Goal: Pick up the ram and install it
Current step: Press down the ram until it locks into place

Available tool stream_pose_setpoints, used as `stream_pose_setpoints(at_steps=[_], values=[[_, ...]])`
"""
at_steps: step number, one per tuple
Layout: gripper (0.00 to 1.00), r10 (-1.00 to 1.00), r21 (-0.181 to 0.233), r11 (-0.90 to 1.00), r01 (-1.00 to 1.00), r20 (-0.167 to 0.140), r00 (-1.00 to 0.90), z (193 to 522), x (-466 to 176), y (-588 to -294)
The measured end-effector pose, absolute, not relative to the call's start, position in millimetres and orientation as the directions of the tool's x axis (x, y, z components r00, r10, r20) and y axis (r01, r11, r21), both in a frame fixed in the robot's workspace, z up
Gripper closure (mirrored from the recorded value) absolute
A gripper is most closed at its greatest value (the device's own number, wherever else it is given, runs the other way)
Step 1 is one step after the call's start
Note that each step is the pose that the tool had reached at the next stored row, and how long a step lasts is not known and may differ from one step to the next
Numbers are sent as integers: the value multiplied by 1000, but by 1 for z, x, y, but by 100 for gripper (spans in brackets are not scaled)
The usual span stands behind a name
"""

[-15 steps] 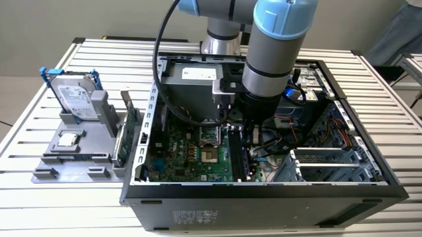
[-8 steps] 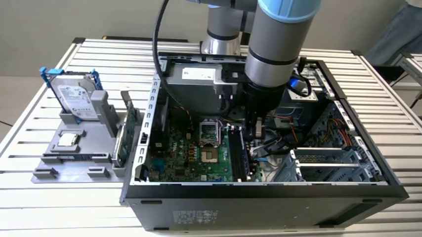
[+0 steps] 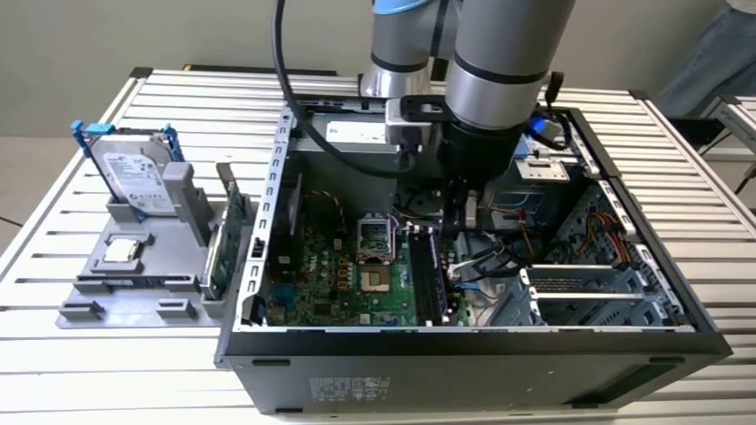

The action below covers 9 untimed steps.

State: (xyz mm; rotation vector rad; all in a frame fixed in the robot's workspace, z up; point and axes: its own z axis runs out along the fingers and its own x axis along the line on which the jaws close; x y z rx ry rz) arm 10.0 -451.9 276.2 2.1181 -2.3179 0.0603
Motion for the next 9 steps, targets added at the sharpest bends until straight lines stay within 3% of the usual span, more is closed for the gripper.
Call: stream_pose_setpoints(at_steps=[9], values=[[100,-996,-28,89,-996,27,-90,301,10,-452]])
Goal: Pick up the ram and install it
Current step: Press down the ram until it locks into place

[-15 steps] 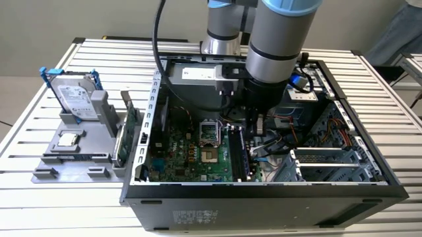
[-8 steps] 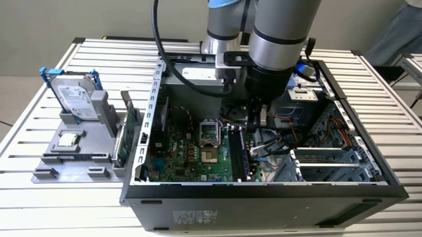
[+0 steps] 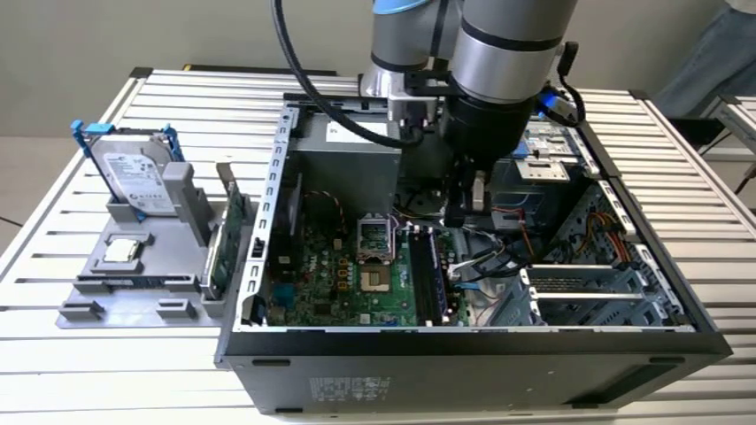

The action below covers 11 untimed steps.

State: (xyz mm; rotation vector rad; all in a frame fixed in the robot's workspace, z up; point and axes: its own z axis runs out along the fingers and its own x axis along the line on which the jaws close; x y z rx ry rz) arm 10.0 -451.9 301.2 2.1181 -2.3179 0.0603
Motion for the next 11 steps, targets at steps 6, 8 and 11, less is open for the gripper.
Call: stream_pose_setpoints(at_steps=[6,8,11], values=[[100,-996,-28,90,-996,27,-90,317,10,-452],[100,-996,-28,89,-996,27,-90,323,10,-452],[100,-996,-28,89,-996,27,-90,330,10,-452]])
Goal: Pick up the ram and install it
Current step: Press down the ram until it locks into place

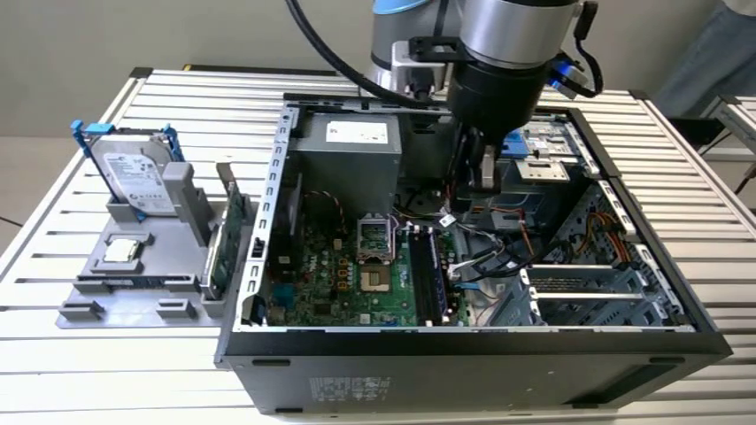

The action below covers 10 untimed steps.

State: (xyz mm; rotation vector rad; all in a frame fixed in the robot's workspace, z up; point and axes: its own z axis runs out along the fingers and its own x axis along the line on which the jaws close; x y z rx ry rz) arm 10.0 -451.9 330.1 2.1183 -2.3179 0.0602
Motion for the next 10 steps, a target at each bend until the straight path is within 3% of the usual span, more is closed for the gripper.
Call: stream_pose_setpoints(at_steps=[10], values=[[100,-996,-28,89,-996,27,-90,335,10,-452]])
